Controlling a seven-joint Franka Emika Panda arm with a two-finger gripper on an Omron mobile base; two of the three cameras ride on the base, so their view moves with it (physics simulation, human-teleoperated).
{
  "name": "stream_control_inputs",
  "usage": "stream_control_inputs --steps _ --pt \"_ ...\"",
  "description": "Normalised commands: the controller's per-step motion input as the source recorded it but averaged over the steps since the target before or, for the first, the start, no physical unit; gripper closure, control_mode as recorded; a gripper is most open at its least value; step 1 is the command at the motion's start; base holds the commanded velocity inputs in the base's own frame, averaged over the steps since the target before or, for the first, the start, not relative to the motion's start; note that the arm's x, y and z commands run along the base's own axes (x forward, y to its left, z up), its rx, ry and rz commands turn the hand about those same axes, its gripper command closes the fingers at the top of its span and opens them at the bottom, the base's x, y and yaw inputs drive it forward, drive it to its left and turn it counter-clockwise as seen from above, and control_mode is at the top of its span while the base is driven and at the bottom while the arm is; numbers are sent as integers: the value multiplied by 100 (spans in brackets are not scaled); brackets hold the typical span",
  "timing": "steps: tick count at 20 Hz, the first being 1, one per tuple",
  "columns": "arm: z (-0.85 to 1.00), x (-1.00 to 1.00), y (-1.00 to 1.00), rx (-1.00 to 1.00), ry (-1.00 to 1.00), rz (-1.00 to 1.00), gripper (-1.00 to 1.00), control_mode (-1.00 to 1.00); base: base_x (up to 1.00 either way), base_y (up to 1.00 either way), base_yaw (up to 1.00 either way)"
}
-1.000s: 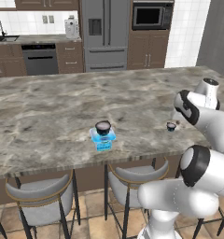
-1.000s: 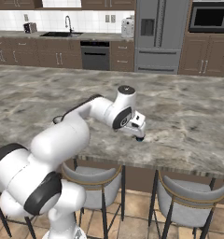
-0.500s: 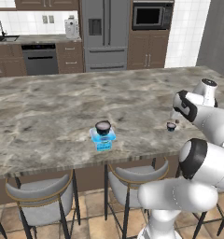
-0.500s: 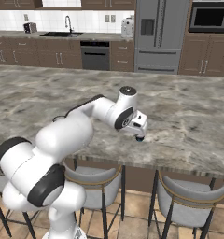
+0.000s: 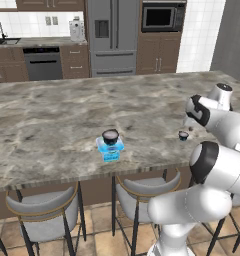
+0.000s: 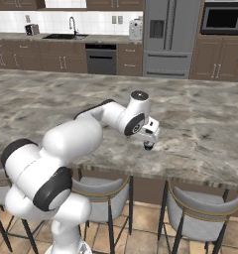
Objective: Stack the yogurt containers by placing the smaller containers on top of the larger containers.
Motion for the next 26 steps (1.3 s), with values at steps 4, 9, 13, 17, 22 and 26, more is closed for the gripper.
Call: stream_control_inputs --steps 4,9,13,17,22,26 --pt "-8 13 -1 0 0 0 -100 -100 0 0 0" --pt "-8 13 -2 0 0 0 -100 -100 0 0 0" --pt "-9 6 -6 -1 0 0 -100 -100 0 0 0" --pt "-12 6 -12 -3 0 0 -100 -100 0 0 0" --pt "-12 13 -10 -2 0 0 -100 -100 0 0 0" --pt "-14 15 -5 -1 0 0 -100 -100 0 0 0"
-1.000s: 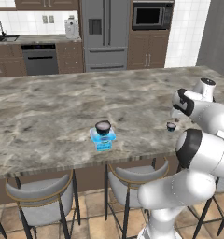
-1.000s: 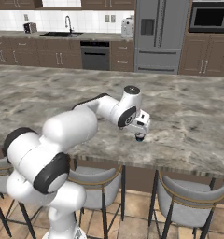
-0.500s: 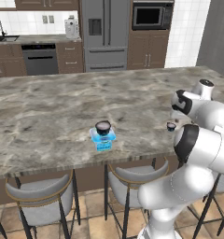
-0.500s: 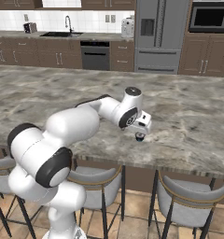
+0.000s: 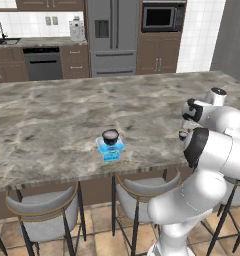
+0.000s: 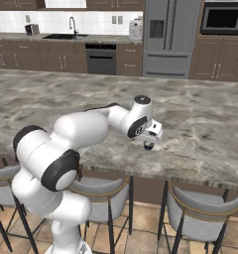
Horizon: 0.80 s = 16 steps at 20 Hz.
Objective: Stack the yogurt containers by placing the smaller containers on top of the larger containers.
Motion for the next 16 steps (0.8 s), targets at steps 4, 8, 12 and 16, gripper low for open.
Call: stream_control_inputs --steps 4,8,12,16 --pt "-11 17 0 0 -1 0 -100 -100 0 0 0" --pt "-11 17 0 0 -1 0 -100 -100 0 0 0" --pt "-7 21 0 0 -2 0 -100 -100 0 0 0" --pt "-5 19 0 0 -1 0 -100 -100 0 0 0"
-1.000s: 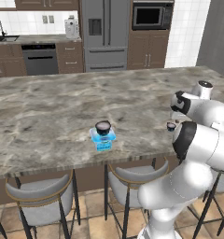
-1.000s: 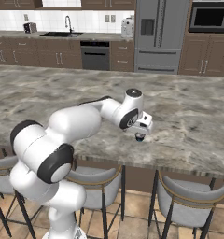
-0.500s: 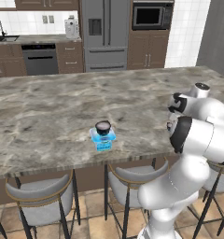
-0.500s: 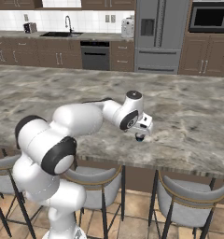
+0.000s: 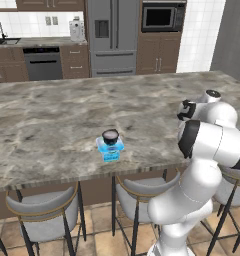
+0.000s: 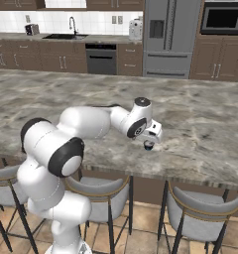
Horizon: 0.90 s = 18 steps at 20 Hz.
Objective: Stack the yogurt containers by placing the smaller containers on top of the larger containers.
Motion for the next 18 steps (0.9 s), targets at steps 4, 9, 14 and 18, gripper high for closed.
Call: stream_control_inputs --steps 4,9,14,18 --pt "-10 19 0 0 -4 0 -100 -100 0 0 0" --pt "-18 13 -3 0 -4 0 -100 -100 0 0 0" --pt "-17 18 -3 0 -2 0 -100 -100 0 0 0" --pt "-12 20 -5 0 0 0 -100 -100 0 0 0"
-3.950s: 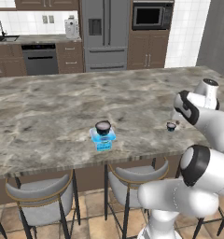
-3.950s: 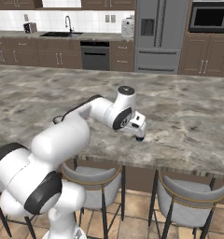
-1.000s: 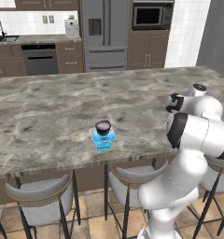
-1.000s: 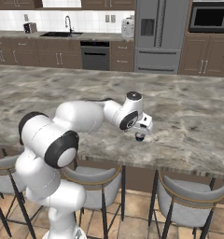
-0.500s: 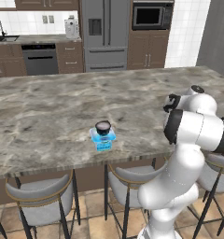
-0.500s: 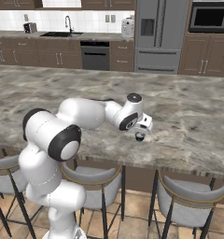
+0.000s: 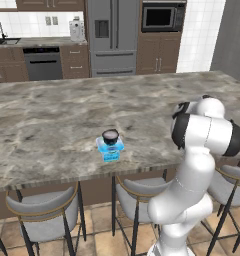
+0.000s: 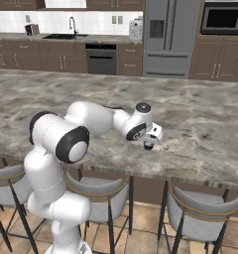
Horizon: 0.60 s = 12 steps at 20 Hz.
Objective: Stack the yogurt containers by placing the smaller containers on top of the larger containers.
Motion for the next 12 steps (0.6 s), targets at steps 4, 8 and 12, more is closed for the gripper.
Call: stream_control_inputs --steps 4,8,12 --pt "-10 20 -8 0 0 0 -100 -100 0 0 0" --pt "-9 19 -10 0 0 0 -100 -100 0 0 0" --pt "-10 18 -11 0 0 0 -100 -100 0 0 0"
